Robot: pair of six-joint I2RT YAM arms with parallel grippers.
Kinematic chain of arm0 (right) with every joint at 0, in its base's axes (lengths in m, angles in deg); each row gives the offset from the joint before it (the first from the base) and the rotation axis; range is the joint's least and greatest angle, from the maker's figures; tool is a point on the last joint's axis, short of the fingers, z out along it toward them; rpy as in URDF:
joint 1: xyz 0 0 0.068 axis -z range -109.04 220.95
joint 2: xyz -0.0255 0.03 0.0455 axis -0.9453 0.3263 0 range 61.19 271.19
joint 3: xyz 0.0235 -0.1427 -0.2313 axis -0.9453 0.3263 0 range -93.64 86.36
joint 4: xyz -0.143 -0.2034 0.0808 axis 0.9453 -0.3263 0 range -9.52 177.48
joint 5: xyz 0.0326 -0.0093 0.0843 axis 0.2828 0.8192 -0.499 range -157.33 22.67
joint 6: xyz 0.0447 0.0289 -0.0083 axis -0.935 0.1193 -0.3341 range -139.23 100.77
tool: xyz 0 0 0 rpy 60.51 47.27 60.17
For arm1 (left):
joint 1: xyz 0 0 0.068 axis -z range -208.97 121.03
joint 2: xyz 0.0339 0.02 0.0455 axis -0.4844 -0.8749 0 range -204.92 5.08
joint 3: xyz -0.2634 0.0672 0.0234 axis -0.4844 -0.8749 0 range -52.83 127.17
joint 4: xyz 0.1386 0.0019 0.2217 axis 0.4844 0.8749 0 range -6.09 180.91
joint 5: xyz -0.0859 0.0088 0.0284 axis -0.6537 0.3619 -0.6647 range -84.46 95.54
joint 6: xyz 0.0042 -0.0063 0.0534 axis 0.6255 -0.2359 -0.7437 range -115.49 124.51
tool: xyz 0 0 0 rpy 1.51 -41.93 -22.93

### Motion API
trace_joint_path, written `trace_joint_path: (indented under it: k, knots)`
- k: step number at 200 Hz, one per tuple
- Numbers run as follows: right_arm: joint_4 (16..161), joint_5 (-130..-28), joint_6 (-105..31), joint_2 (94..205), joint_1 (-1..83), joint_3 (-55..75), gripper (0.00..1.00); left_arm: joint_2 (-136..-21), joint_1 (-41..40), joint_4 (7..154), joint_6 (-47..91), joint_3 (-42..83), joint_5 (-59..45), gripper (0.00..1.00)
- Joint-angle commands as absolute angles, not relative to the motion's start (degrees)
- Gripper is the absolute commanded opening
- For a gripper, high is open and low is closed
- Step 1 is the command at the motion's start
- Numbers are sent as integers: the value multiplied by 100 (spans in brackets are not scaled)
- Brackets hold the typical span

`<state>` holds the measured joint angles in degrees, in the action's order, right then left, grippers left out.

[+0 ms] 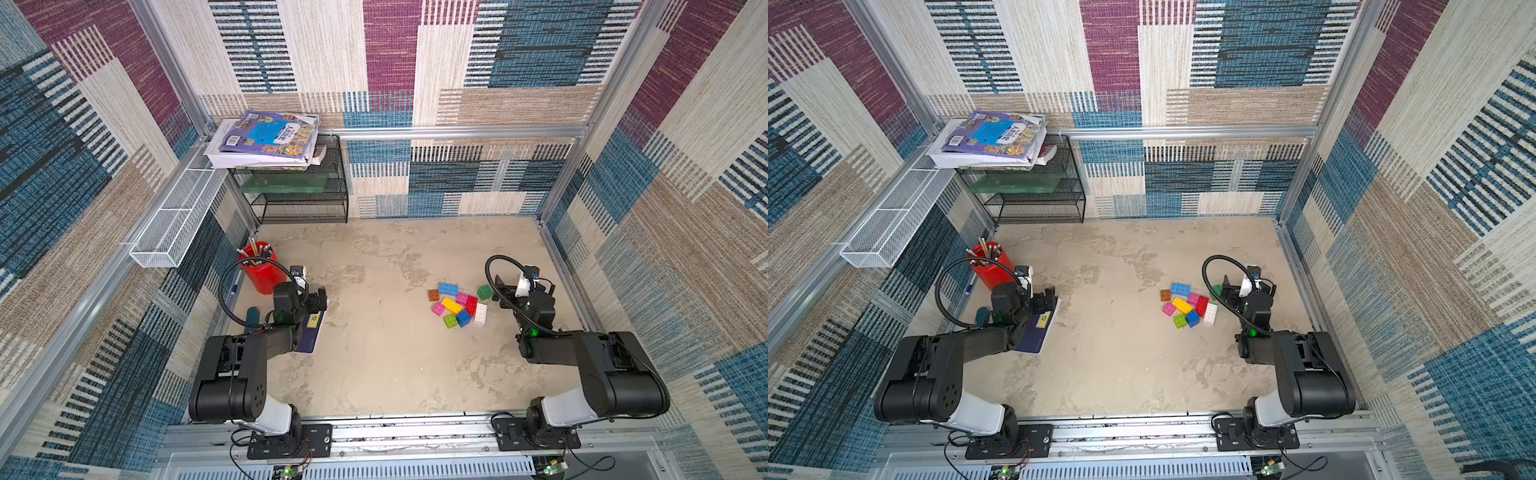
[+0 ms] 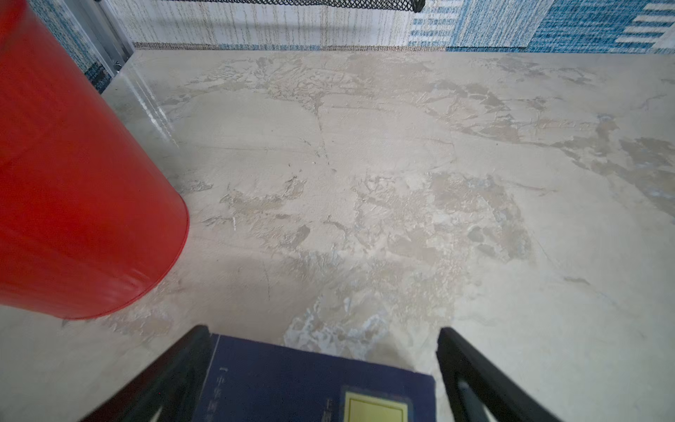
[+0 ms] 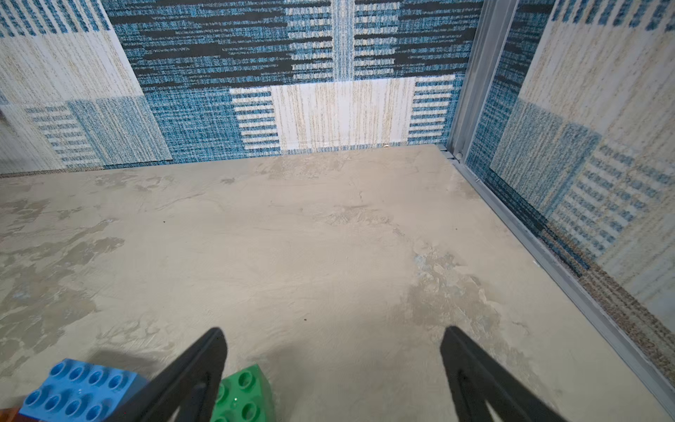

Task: Assemble the letter f with lego
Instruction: Pick up the lego brick from the center of the board.

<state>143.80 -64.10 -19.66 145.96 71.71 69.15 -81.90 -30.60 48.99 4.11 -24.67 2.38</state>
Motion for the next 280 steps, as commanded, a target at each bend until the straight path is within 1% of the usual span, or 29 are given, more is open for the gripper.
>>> trace_joint_path:
  k: [1,205,256,268,280]
  knots:
    - [14628,-6366,-2018,14582,7169,6900,95,-8184,-3062,4787,319,-2444,211,99]
    - [14628,-6495,-2037,14578,7236,6897,95,-8192,-3082,4805,328,-2427,182,99]
    - [14633,-6341,-2029,14570,7185,6897,95,-8177,-3060,4780,329,-2447,256,99]
    - [14323,-6093,-2110,14461,7183,6749,95,-8131,-3021,4820,290,-2383,268,99]
    - [13198,-5866,-2223,14315,7199,6170,95,-7985,-2994,5764,232,-1981,221,99]
